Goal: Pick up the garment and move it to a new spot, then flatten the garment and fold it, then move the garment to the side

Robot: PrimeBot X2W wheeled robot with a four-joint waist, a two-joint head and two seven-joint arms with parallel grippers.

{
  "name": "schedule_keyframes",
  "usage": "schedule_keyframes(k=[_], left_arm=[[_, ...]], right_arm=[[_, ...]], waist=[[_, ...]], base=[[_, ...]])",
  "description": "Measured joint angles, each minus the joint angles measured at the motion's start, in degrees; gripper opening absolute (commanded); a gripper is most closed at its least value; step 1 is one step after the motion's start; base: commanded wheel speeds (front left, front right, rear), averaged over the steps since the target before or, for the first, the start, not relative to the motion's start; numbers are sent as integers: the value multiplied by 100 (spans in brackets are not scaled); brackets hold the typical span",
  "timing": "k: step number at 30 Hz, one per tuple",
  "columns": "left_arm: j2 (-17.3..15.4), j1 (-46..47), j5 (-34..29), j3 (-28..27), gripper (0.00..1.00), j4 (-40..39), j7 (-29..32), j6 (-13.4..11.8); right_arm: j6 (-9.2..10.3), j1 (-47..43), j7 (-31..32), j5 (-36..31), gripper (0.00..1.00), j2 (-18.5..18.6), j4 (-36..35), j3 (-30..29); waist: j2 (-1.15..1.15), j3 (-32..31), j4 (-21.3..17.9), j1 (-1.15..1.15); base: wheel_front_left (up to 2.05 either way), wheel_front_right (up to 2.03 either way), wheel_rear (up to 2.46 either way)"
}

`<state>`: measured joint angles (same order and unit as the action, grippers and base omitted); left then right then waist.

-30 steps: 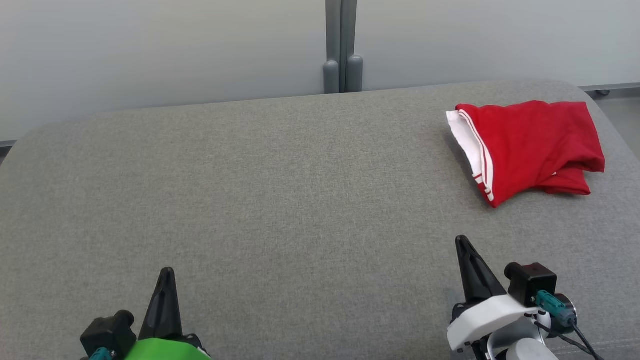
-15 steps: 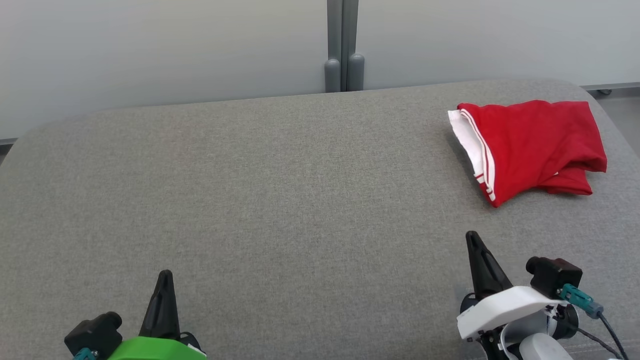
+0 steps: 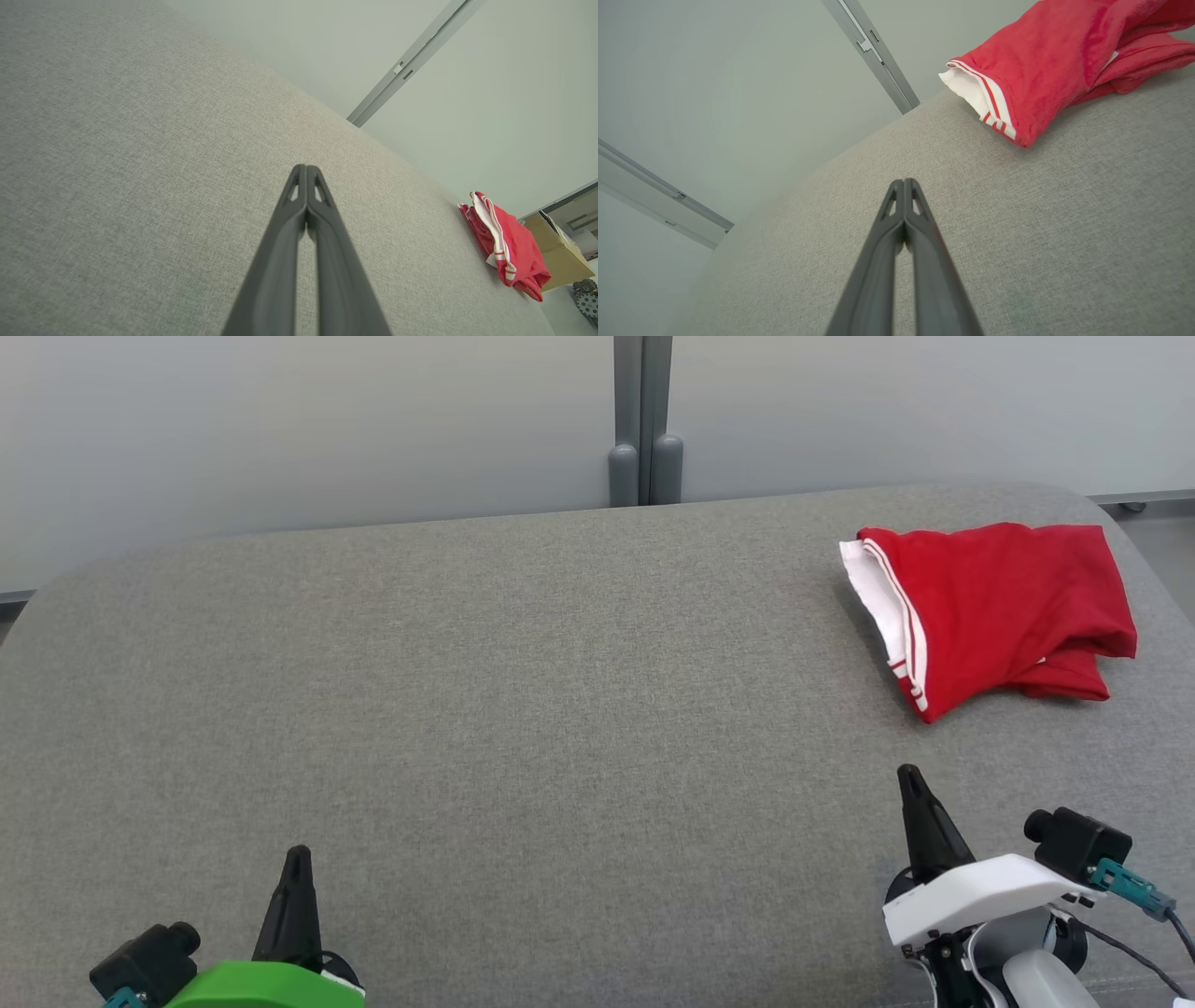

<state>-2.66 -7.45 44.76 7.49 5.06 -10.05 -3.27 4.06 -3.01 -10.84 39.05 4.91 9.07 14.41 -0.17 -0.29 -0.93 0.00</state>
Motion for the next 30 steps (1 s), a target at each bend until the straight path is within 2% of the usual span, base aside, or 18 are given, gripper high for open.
schedule_keyframes(k=[4, 30], left_arm=[[-8, 20, 238, -25, 0, 19, 80, 33], [-71, 311, 2022, -298, 0, 354, 527, 371]], right_arm=[[-4, 10, 66, 307, 0, 16, 2, -99], [-356, 143, 492, 2327, 0, 57, 140, -653]], waist=[[0, 4, 5, 0], [0, 23, 38, 0]], base=[[0, 0, 0], [0, 0, 0]])
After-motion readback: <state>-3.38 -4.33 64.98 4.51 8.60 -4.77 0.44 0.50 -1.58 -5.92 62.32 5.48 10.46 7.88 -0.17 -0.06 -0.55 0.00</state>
